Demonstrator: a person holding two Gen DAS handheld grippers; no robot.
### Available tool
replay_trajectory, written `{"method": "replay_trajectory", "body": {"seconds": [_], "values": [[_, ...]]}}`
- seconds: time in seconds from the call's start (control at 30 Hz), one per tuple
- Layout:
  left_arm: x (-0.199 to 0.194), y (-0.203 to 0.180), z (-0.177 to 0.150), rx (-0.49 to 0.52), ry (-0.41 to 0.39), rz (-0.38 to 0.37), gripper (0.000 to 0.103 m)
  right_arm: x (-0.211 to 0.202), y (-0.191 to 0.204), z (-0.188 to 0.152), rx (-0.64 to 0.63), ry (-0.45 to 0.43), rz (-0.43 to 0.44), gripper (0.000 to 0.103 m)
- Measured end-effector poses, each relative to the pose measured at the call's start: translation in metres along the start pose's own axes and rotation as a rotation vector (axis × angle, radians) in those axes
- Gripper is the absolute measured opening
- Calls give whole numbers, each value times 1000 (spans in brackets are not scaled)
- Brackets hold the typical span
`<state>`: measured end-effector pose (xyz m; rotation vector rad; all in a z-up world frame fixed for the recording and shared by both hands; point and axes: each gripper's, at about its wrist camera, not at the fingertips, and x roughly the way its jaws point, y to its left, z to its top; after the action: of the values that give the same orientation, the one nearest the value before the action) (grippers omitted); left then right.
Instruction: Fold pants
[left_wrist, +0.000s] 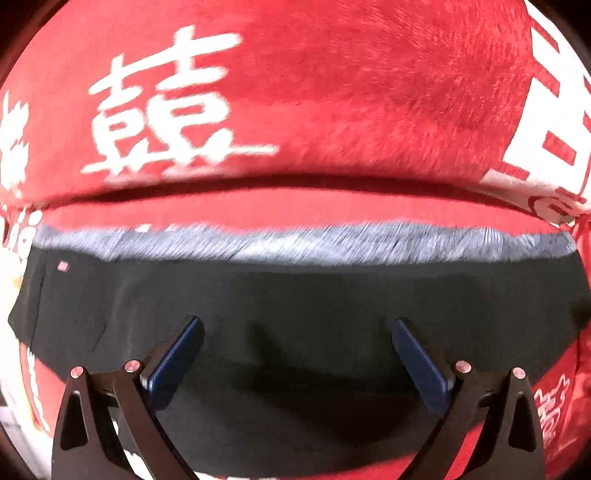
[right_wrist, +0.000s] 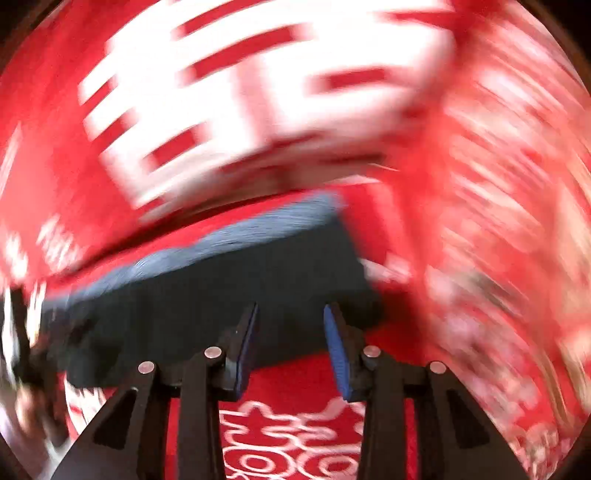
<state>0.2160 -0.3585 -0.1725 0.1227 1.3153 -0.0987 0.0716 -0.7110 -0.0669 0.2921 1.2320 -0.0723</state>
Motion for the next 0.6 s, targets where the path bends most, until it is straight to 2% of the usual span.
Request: {"method": "replay_trajectory", "body": {"seconds": [0.1, 0.13, 0.2, 0.27, 0.33, 0.43, 0.47, 0.5, 0.53, 0.6], "values": [[24, -13, 12, 2, 16, 33, 102, 51, 66, 18, -105, 35, 45, 40], [36, -13, 13, 4, 29, 52, 103, 73, 70, 21, -129, 72, 39, 40], [37, 1, 10, -31, 6, 4, 103, 103, 87, 31, -152, 136, -13, 40], [33, 17, 3, -28, 6, 12, 103, 96, 80, 29, -141, 85, 10, 40], [30, 37, -8, -33, 29, 21, 103, 87, 64, 24, -121, 93, -65, 40], [17, 72, -25, -95, 58, 18, 103, 68, 44, 15, -3, 130, -51, 41], [9, 85, -30, -114, 56, 25, 103, 60, 43, 11, 30, 144, 3, 43], [2, 98, -36, -124, 53, 44, 103, 51, 50, 1, 67, 166, 122, 43], [-3, 108, -40, -127, 50, 55, 103, 45, 60, -7, 85, 180, 200, 43], [-14, 138, -47, -128, 43, 85, 103, 38, 104, -37, 104, 218, 398, 48]]}}
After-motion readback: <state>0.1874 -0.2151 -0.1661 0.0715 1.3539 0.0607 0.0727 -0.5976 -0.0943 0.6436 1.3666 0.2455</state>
